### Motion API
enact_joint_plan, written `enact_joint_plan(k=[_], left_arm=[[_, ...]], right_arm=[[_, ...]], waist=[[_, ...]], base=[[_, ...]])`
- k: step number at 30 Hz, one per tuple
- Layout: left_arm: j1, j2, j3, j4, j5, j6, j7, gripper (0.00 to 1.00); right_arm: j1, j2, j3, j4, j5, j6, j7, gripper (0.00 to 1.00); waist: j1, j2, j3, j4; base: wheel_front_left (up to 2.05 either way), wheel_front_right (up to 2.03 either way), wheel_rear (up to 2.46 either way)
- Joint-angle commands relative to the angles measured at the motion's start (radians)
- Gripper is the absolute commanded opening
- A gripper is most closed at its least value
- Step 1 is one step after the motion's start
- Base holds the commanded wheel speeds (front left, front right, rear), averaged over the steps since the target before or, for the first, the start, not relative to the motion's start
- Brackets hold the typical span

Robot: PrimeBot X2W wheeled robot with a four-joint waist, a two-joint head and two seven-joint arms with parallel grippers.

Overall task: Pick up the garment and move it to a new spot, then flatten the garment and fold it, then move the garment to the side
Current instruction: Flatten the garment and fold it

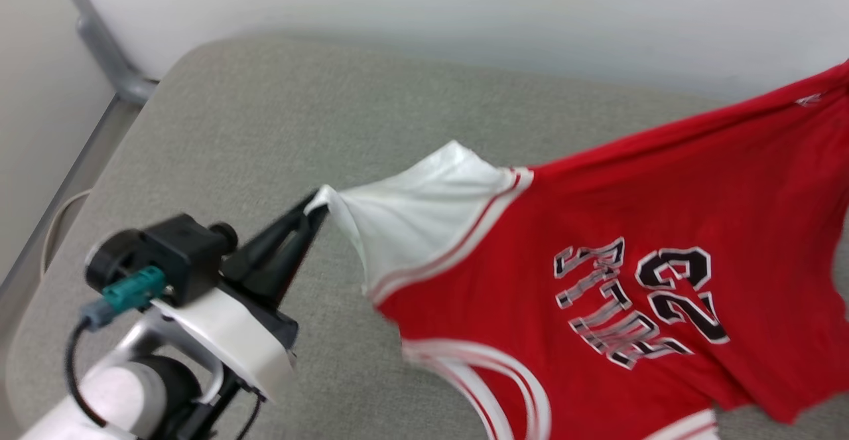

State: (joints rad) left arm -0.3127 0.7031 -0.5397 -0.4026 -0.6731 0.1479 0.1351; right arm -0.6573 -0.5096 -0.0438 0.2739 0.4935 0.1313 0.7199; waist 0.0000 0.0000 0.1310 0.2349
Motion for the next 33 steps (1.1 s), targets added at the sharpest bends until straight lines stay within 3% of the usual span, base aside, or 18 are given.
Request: enact_joint_plan(k=[1, 18, 27, 33], left_arm=[[-0.022, 0.010, 0.022, -0.012, -0.002, 0.012, 0.000, 0.00], [-0.207, 0.090, 0.214, -0.030, -0.027, 0.060, 0.025, 0.00], [-0.377, 0.138, 0.274, 0.053, -0.016, 0.022, 0.039, 0.00], [-0.494, 0.164, 0.277, 0.115, 0.007, -0.016, 0.047, 0.00]], right_arm=[[-0.017, 0.005, -0.018, -0.004, 0.006, -0.001, -0.016, 0.00], [-0.015, 0.066, -0.089, -0.240, 0.032, -0.001, -0.008, 0.00], [-0.061, 0.120, -0.126, -0.366, 0.024, -0.001, 0.018, 0.00], [-0.111, 0.110, -0.129, -0.407, 0.009, -0.001, -0.006, 0.00]], waist=[[0.0000, 0.0000, -0.040, -0.036], [0.0000, 0.0000, -0.098, -0.143], [0.0000, 0.0000, -0.056, -0.188], [0.0000, 0.0000, 0.013, -0.198]], base=[[0.00, 0.00, 0.00], [0.00, 0.00, 0.00], [0.00, 0.00, 0.00], [0.00, 0.00, 0.00]])
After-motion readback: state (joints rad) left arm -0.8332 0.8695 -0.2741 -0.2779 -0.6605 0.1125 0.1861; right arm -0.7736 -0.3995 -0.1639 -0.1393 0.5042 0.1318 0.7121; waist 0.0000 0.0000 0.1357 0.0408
